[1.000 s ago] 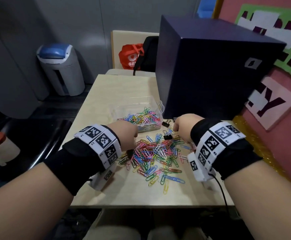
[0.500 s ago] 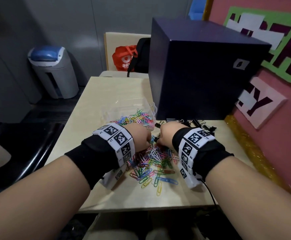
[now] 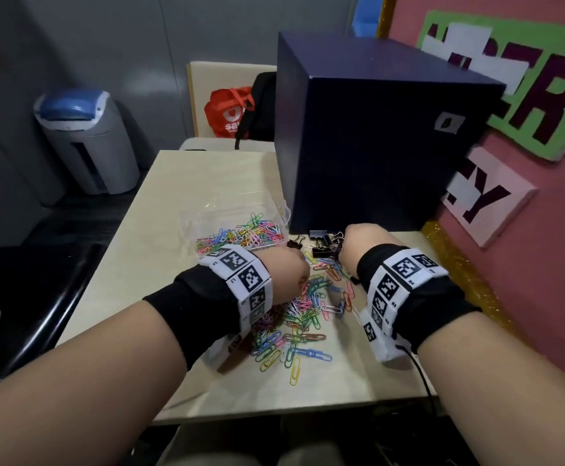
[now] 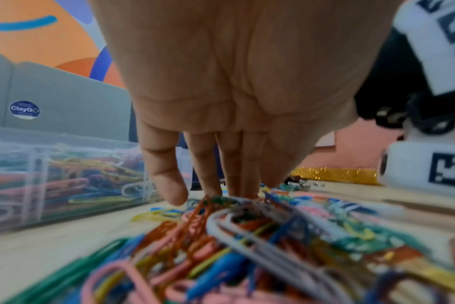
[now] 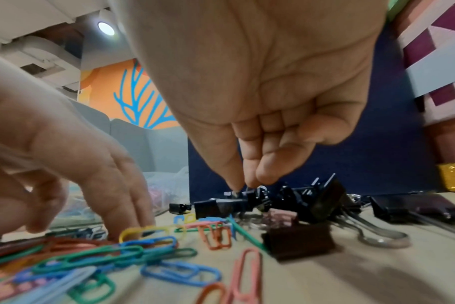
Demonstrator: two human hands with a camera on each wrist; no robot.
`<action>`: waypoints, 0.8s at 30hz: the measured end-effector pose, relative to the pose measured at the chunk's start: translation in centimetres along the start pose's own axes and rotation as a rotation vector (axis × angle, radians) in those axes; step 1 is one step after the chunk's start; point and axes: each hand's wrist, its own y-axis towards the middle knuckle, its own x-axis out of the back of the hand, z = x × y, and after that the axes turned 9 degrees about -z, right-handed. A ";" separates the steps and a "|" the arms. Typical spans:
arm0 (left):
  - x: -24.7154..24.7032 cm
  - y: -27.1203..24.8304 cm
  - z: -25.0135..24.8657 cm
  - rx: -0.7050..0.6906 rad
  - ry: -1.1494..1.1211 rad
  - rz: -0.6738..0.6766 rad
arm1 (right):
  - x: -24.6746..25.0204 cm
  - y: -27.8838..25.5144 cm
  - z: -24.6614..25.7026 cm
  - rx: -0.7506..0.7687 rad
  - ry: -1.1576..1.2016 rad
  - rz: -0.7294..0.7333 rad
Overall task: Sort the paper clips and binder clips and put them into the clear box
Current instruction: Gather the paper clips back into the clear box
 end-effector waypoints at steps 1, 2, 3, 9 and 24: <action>0.0 -0.2 0.1 -0.017 -0.004 0.000 | 0.0 -0.1 0.1 0.020 -0.025 0.006; 0.1 -0.3 0.2 -0.027 -0.011 0.004 | 0.0 -0.1 0.3 0.052 -0.062 0.008; 0.2 -0.4 0.4 -0.028 -0.026 0.006 | -0.1 -0.2 0.5 0.086 -0.107 0.017; 0.4 1.3 0.5 0.089 -0.034 -0.048 | -0.8 -0.5 0.9 0.189 -0.235 0.038; 0.9 0.9 -0.4 0.071 0.027 0.035 | -2.2 1.0 0.3 0.195 -0.066 -0.030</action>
